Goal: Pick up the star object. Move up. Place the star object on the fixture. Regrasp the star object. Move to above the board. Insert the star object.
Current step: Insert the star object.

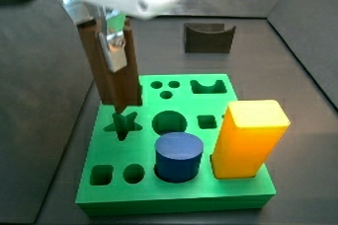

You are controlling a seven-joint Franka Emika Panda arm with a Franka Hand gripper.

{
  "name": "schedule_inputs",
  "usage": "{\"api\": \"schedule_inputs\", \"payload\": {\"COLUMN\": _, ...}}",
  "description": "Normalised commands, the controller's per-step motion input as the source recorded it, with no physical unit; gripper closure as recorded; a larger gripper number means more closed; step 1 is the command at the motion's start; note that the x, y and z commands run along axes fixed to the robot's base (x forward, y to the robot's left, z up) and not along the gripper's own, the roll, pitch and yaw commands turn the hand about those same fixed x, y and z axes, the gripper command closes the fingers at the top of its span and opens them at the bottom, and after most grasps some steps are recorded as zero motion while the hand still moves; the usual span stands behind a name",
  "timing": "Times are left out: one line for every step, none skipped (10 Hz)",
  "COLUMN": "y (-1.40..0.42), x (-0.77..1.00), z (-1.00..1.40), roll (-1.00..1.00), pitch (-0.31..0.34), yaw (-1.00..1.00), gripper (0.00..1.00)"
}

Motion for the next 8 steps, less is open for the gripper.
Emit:
{"api": "schedule_inputs", "payload": {"y": -0.07, "x": 0.05, "z": -0.36, "roll": 0.11, "pitch": -0.029, "yaw": 0.06, "gripper": 1.00}}
{"api": "schedule_inputs", "payload": {"y": -0.03, "x": 0.14, "z": -0.50, "roll": 0.12, "pitch": -0.066, "yaw": 0.32, "gripper": 1.00}}
{"api": "schedule_inputs", "payload": {"y": 0.00, "x": 0.12, "z": -0.51, "roll": 0.07, "pitch": -0.093, "yaw": 0.40, "gripper": 1.00}}
{"api": "schedule_inputs", "payload": {"y": 0.00, "x": 0.02, "z": -0.39, "roll": 0.00, "pitch": -0.100, "yaw": 0.33, "gripper": 1.00}}
{"api": "schedule_inputs", "payload": {"y": 0.00, "x": 0.00, "z": -0.35, "roll": 0.00, "pitch": -0.094, "yaw": 0.27, "gripper": 1.00}}
{"api": "schedule_inputs", "payload": {"y": 0.00, "x": 0.00, "z": -0.26, "roll": 0.00, "pitch": -0.086, "yaw": 0.20, "gripper": 1.00}}
{"api": "schedule_inputs", "payload": {"y": 0.00, "x": 0.00, "z": -0.24, "roll": 0.06, "pitch": -0.049, "yaw": 0.19, "gripper": 1.00}}
{"api": "schedule_inputs", "payload": {"y": 0.00, "x": -0.06, "z": -0.29, "roll": 0.06, "pitch": -0.069, "yaw": 0.15, "gripper": 1.00}}
